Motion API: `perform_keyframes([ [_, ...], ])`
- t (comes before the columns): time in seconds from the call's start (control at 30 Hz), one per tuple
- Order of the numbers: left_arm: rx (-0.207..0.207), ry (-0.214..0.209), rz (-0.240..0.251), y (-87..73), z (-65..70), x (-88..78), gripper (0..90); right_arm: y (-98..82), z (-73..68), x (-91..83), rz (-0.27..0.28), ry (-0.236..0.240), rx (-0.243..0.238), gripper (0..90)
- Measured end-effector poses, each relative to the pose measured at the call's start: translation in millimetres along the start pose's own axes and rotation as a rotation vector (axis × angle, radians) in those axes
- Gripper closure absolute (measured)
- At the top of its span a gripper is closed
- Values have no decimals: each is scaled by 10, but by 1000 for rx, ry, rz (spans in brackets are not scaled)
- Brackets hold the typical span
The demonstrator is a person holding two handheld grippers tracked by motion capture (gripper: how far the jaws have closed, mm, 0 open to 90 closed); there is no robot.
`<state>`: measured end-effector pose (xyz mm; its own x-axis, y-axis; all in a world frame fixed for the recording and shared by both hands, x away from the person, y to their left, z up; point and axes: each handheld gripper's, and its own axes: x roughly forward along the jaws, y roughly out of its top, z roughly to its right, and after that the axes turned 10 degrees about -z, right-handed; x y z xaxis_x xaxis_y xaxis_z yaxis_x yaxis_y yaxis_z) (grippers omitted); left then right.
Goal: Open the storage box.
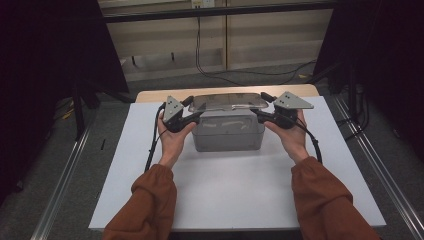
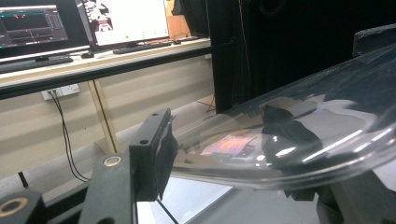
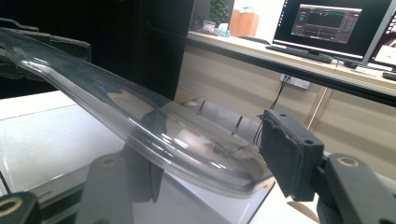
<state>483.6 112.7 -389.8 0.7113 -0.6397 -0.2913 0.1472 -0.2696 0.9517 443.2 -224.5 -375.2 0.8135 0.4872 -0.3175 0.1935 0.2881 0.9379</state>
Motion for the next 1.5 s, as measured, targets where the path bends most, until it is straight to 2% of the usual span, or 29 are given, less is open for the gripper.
perform_keyframes([
  [0.07, 5, 4, -13, 5, -9, -11, 450, -1, 3, 14, -2, -2, -3, 427],
  [0.13, -10, 5, -13, 13, -5, -10, 450, -3, 5, 25, 2, 0, -5, 432],
  [0.23, -11, 10, -12, 35, -6, -1, 454, 2, 11, 28, 7, 2, 4, 443],
  [0.4, -21, 14, -4, 65, -43, 16, 472, 54, 34, 36, 15, 4, 9, 454],
  [0.63, -24, 28, -23, 64, -133, 56, 483, 92, 71, 55, 22, 11, 11, 464],
  [0.73, -40, 25, -22, 71, -159, 85, 481, 91, 86, 61, 31, 9, 12, 478],
  [0.87, -21, 35, -34, 74, -178, 113, 508, 89, 113, 69, 37, 6, 21, 486],
  [0.97, -43, 36, -26, 56, -196, 140, 530, 104, 135, 81, 34, 6, 22, 488],
  [1.1, -29, 46, -32, 53, -217, 163, 566, 122, 153, 100, 34, 6, 20, 489],
  [1.3, -26, 51, -36, 79, -216, 170, 582, 105, 207, 143, 36, 21, 78, 424],
  [1.33, -16, 51, -39, 85, -222, 169, 584, 100, 219, 153, 37, 23, 82, 419],
  [1.37, -26, 50, -34, 92, -214, 176, 588, 94, 230, 163, 37, 21, 85, 419],
  [1.4, -13, 48, -43, 100, -225, 172, 593, 90, 237, 168, 33, 22, 90, 420],
  [1.5, -22, 43, -41, 113, -231, 179, 594, 71, 252, 194, 29, 10, 98, 399],
])
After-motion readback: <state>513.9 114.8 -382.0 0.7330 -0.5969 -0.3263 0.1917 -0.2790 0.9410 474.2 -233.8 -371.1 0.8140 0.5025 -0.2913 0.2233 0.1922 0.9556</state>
